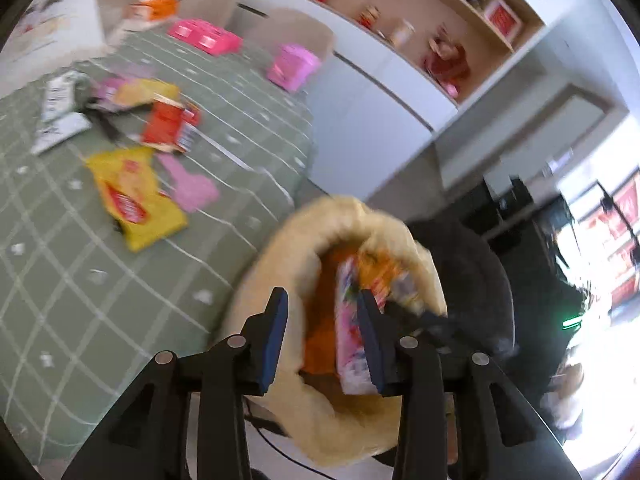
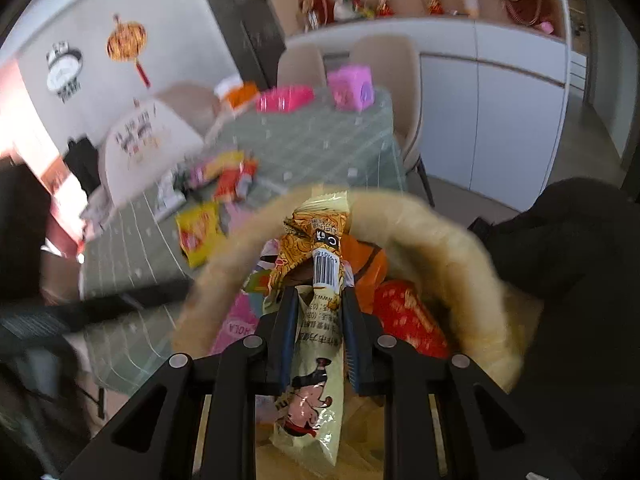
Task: Collect trash
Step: 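Carry both packets over the bin and open both tools to drop them, then move both open tools back toward the tablecloth, then grasp the yellow chip bag with the left tool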
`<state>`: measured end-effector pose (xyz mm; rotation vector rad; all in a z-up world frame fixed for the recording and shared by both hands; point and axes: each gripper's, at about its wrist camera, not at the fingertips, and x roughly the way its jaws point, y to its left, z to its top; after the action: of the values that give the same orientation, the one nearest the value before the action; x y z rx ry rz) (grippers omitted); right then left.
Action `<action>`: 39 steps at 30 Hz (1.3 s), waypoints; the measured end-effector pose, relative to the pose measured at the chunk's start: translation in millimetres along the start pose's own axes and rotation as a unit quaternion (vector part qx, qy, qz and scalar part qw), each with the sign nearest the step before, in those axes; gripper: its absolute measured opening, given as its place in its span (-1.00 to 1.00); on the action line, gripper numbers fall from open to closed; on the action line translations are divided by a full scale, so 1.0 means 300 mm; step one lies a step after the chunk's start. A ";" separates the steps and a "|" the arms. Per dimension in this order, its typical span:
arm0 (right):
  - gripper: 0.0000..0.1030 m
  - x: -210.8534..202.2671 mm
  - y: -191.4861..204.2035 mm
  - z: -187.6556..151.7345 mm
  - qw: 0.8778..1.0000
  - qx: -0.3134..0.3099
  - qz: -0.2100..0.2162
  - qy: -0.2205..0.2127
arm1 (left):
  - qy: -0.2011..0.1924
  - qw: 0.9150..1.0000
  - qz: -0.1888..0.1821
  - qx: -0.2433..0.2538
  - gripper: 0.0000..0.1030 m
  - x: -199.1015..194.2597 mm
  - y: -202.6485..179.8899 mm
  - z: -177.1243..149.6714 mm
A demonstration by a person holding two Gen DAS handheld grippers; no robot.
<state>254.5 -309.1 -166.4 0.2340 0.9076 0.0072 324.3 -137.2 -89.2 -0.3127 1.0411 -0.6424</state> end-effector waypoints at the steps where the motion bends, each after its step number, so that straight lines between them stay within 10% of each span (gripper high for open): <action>1: -0.62 0.047 0.001 -0.003 1.000 0.003 -0.003 0.022 | -0.013 1.000 0.002 -0.011 -0.28 -0.037 0.023 0.012; 8: -0.59 0.191 0.004 -0.013 0.994 -0.003 -0.036 0.103 | -0.089 0.995 0.052 -0.018 -0.28 -0.198 0.116 0.040; 14: -0.15 0.094 -0.005 -0.007 0.999 0.015 -0.022 0.047 | -0.114 0.989 0.091 -0.025 -0.25 -0.259 0.208 0.053; 28: -0.14 -0.233 0.181 0.098 0.993 0.004 0.018 -0.117 | -0.098 0.986 0.130 -0.046 -0.15 -0.187 0.426 0.067; 39: -0.14 -0.157 0.262 0.208 0.991 0.024 -0.001 -0.133 | -0.033 0.992 0.084 -0.092 0.03 0.066 0.535 0.193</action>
<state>281.3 -249.8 -76.7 0.2725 0.6427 -0.0477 436.8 -28.4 -159.8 -0.3999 1.0529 -0.3840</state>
